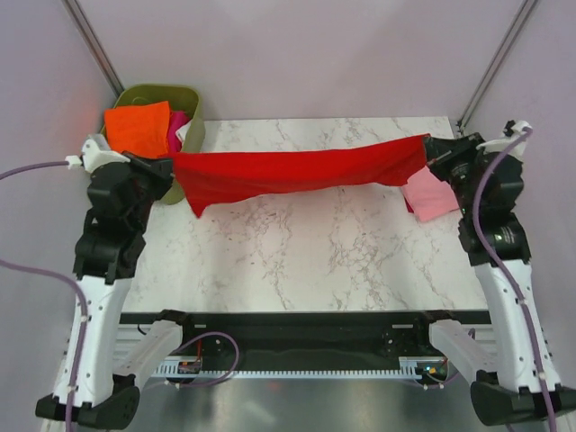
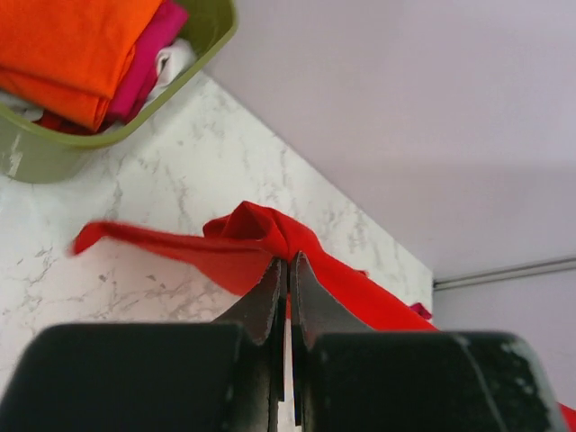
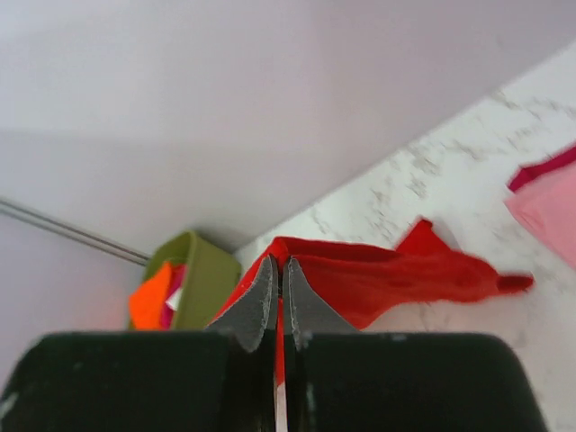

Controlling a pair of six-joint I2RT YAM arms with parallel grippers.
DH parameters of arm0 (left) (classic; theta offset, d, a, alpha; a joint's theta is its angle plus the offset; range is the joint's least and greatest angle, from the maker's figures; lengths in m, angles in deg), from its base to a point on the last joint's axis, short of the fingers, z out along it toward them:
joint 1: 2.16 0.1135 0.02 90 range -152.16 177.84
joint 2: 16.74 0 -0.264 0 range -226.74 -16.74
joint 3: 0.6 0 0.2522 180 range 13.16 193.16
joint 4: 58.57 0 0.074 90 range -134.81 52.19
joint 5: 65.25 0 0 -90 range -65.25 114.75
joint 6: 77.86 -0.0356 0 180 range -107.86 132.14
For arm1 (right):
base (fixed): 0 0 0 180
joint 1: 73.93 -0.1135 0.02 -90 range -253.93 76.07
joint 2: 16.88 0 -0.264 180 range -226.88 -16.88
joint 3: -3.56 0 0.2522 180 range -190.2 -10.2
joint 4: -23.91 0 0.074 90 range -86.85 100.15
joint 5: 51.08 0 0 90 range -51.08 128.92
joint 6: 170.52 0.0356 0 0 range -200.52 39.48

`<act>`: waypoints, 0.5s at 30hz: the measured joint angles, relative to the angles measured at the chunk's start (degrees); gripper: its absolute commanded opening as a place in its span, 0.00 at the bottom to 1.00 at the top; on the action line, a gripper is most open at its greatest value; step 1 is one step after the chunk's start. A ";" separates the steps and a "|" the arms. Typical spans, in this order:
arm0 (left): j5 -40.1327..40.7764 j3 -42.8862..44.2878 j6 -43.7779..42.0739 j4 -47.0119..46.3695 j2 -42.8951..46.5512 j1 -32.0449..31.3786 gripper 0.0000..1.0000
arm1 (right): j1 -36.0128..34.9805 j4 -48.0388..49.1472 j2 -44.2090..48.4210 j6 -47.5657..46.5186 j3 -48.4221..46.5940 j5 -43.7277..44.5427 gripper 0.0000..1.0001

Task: Fold and stack the t-shirts
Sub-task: Flatten the tshirt out

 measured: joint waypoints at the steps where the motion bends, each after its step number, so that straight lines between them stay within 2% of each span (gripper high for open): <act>1: -0.33 1.84 -0.26 0.72 0.83 0.00 0.02 | -0.02 -0.74 1.27 -0.11 -1.68 -0.48 0.00; 5: -1.20 13.49 -1.42 6.47 1.31 0.00 0.02 | 0.00 -3.61 4.85 -0.92 -11.56 -1.60 0.00; 10: -1.09 28.72 -2.47 9.42 -1.81 0.00 0.02 | 0.00 -4.26 4.83 -2.19 -23.08 -1.68 0.00; 15: -0.72 31.30 -2.58 9.60 -6.32 0.00 0.02 | 0.00 -3.96 -0.20 -3.21 -28.39 -1.75 0.00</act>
